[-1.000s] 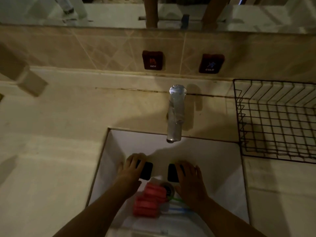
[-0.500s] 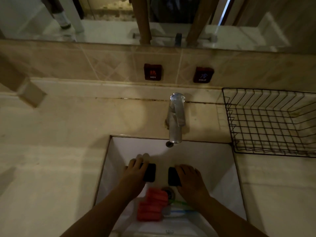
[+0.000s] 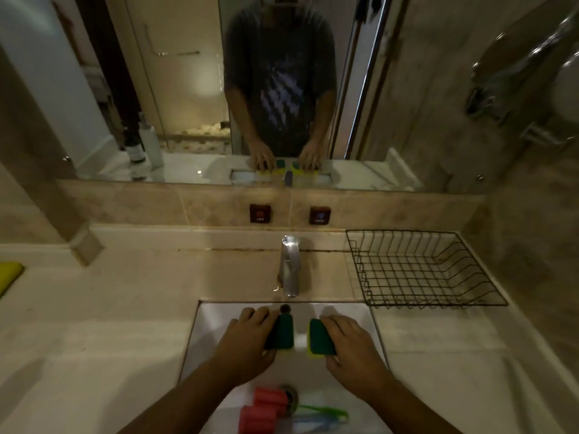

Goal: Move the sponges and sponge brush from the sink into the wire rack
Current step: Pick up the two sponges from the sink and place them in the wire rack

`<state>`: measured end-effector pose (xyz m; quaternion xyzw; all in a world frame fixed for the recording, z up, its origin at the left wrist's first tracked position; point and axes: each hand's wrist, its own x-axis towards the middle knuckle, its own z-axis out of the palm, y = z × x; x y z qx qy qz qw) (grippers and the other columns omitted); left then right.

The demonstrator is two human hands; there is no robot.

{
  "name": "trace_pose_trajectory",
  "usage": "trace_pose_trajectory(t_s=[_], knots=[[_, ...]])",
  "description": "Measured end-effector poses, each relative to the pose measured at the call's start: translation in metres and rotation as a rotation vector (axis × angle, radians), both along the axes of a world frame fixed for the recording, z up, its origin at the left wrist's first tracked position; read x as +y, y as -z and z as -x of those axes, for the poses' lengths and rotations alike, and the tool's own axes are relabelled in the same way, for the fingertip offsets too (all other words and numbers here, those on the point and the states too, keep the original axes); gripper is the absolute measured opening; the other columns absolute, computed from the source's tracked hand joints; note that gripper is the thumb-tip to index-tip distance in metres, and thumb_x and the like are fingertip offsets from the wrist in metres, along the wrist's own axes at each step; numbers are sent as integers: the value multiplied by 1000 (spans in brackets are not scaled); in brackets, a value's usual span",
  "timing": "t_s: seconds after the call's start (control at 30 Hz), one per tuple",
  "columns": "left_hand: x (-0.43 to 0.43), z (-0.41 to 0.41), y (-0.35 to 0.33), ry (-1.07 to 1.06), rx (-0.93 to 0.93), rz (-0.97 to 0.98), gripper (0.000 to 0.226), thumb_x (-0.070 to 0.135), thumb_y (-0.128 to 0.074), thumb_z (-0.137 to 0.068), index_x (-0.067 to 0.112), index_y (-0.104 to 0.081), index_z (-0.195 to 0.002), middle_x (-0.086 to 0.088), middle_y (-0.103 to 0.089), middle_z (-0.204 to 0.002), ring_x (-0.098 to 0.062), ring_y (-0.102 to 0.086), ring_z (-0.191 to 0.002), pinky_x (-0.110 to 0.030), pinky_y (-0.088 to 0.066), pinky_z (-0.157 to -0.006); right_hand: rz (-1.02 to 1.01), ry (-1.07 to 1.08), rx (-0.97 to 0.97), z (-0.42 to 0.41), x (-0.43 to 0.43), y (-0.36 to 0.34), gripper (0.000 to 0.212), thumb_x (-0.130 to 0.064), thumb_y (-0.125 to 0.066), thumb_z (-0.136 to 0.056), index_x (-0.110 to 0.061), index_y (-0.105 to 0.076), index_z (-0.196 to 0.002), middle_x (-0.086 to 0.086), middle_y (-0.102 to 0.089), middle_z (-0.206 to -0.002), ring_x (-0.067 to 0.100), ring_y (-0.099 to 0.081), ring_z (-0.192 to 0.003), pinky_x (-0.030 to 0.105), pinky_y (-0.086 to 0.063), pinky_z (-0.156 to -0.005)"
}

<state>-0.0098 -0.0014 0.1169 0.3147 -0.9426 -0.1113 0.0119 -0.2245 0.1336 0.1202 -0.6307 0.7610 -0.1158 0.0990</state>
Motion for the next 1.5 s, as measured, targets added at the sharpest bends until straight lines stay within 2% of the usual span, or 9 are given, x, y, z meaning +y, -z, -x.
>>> trace_pose_trajectory(t_s=[0.3, 0.47, 0.7, 0.87, 1.0, 1.17, 1.23, 1.37, 1.5], knots=[[18, 7, -36, 88, 111, 47, 75, 54, -47, -85, 26, -26, -151, 1, -42, -142, -20, -39, -122, -34, -42, -96, 79, 15, 52, 4, 29, -32, 71, -33, -57, -80, -28, -33, -146, -6, -43, -145, 15, -36, -132, 35, -40, -106], [30, 27, -42, 157, 138, 56, 74, 54, -46, -85, 26, -26, -151, 2, -40, -143, -19, -36, -125, -34, -40, -101, 115, 40, 49, 8, 43, -38, 68, -35, -56, -79, -29, -34, -144, -8, -44, -144, 11, -37, -133, 33, -37, -108], [40, 70, -45, 207, 144, 58, 75, 51, -50, -85, 25, -27, -151, 1, -41, -142, -21, -38, -125, -36, -39, -102, 161, 79, 27, 42, 57, -49, 68, -28, -61, -79, -30, -36, -142, -9, -45, -142, 10, -37, -132, 34, -36, -108], [35, 121, -50, 228, 145, 44, 72, 49, -53, -87, 25, -28, -150, 0, -42, -142, -20, -38, -123, -36, -40, -102, 157, 71, 35, 93, 50, -52, 69, -27, -63, -81, -29, -36, -144, -8, -45, -145, 10, -36, -133, 33, -33, -110], [25, 176, -52, 208, 151, 40, 72, 51, -55, -86, 28, -27, -149, 1, -41, -142, -20, -38, -124, -37, -40, -102, 158, 69, 2, 151, 36, -56, 66, -26, -63, -80, -27, -41, -142, -5, -49, -141, 13, -42, -128, 37, -38, -107], [8, 249, -40, 154, 100, 45, 70, 50, -59, -83, 28, -30, -143, 0, -44, -138, -20, -40, -118, -37, -44, -99, 142, 51, -115, 226, 12, -44, 59, -22, -66, -75, -23, -51, -133, 0, -58, -125, 16, -51, -112, 34, -47, -93], [1, 276, -33, 136, 70, 53, 69, 48, -60, -83, 28, -30, -142, -1, -44, -138, -21, -41, -118, -37, -44, -99, 123, 44, -148, 253, 1, -35, 57, -22, -67, -76, -27, -51, -130, -2, -60, -121, 14, -51, -110, 33, -47, -91], [-16, 320, -17, 115, -6, 42, 72, 40, -64, -85, 24, -28, -145, -6, -39, -145, -26, -38, -127, -40, -41, -105, 35, 37, -231, 300, -22, -15, 43, -19, -66, -74, -43, -55, -108, -17, -60, -99, 3, -55, -92, 32, -53, -77], [-30, 356, 0, 95, -47, 8, 71, 37, -62, -87, 24, -26, -146, -4, -38, -147, -25, -40, -128, -40, -44, -101, 17, 64, -237, 336, -36, 11, 54, -23, -71, -78, -41, -48, -124, -13, -55, -115, 8, -50, -107, 33, -50, -88]])
